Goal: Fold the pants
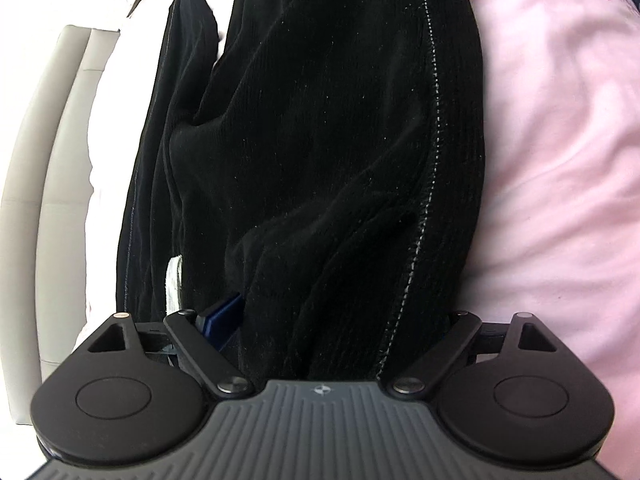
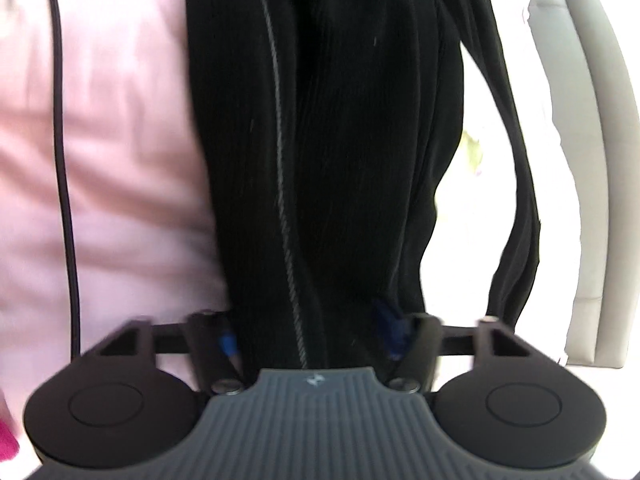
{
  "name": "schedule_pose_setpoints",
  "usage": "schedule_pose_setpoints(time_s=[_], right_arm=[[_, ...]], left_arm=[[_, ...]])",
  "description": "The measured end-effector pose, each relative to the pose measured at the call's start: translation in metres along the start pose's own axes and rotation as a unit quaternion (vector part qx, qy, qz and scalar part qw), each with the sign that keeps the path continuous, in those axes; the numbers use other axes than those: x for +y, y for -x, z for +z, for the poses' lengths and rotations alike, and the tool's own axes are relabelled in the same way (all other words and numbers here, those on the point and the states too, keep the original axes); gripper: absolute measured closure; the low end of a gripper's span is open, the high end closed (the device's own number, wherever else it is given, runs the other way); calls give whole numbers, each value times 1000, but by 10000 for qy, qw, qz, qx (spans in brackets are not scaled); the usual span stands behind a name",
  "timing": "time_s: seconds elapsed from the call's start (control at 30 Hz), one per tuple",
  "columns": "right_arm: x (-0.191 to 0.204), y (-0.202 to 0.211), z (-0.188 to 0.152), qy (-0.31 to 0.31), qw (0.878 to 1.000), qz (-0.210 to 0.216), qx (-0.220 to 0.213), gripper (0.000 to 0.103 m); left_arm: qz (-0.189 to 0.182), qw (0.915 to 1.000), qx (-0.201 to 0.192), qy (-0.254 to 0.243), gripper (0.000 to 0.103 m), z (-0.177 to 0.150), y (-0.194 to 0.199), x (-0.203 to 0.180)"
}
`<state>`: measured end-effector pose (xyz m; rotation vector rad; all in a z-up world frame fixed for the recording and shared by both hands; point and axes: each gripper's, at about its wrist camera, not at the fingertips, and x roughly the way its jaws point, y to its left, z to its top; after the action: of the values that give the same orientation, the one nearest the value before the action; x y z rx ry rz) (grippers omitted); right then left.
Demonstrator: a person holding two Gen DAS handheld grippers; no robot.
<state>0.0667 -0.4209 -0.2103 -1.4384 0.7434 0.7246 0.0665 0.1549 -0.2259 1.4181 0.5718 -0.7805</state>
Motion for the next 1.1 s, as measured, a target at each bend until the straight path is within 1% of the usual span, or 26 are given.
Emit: schedule_pose_setpoints(time_s=[0.03, 0.07, 0.1, 0.13, 0.17, 0.2, 0.27, 0.3, 0.43, 0.5, 0.6, 0.77, 0.87, 0.97, 1.03, 1.1], right_arm=[[1, -1, -2, -30, 10000, -2, 22, 78], [2, -1, -5, -58, 10000, -36, 40, 92], [4, -1, -9, -71, 9999, -79, 55, 93], [3, -1, -12, -69, 9999, -122, 58, 94], [4, -1, -14, -52, 9998, -163, 49, 96], [2, 0, -18, -21, 9998, -207, 22, 96], [-2, 3, -26, -34, 9994, -339, -42, 98], [-14, 1, -36, -117, 9990, -422, -82, 98], [-46, 13, -39, -426, 9954, -834, -199, 98], [-64, 18, -42, -535, 9927, -1061, -214, 98], [-80, 26, -45, -659, 9885, -1341, -241, 99], [-104, 30, -45, -805, 9812, -1736, -256, 99], [-127, 29, -46, -890, 9750, -2020, -273, 99], [-161, 24, -46, -867, 9689, -2296, -316, 99], [-187, 17, -45, -861, 9660, -2415, -344, 99], [-212, 8, -43, -843, 9654, -2439, -361, 99]], left_arm=[[-68, 10000, 5, 25, 7, 0, -1, 3], [-168, 9998, 26, 55, 21, 1, -4, 8], [-236, 9997, 35, 60, 29, 2, -7, 11], [-218, 9997, 50, 22, 44, 2, -6, 12], [-187, 9998, 72, -42, 54, 2, -6, 11], [-173, 9998, 88, -91, 57, 2, -5, 11], [-175, 9998, 109, -49, 67, 2, 0, 16], [-163, 9998, 100, 34, 68, 3, 3, 22], [-81, 9991, -13, 415, 73, 2, 21, 52], [56, 9985, -13, 539, 74, 1, 26, 67], [191, 9967, -44, 792, 75, 2, 30, 92], [347, 9925, -205, 1157, 77, -1, 21, 128], [435, 9850, -302, 1641, 78, -8, 13, 162], [484, 9780, -339, 1999, 78, -16, 3, 200], [454, 9758, -315, 2116, 78, -18, -9, 224], [360, 9745, -260, 2199, 77, -22, -25, 244]])
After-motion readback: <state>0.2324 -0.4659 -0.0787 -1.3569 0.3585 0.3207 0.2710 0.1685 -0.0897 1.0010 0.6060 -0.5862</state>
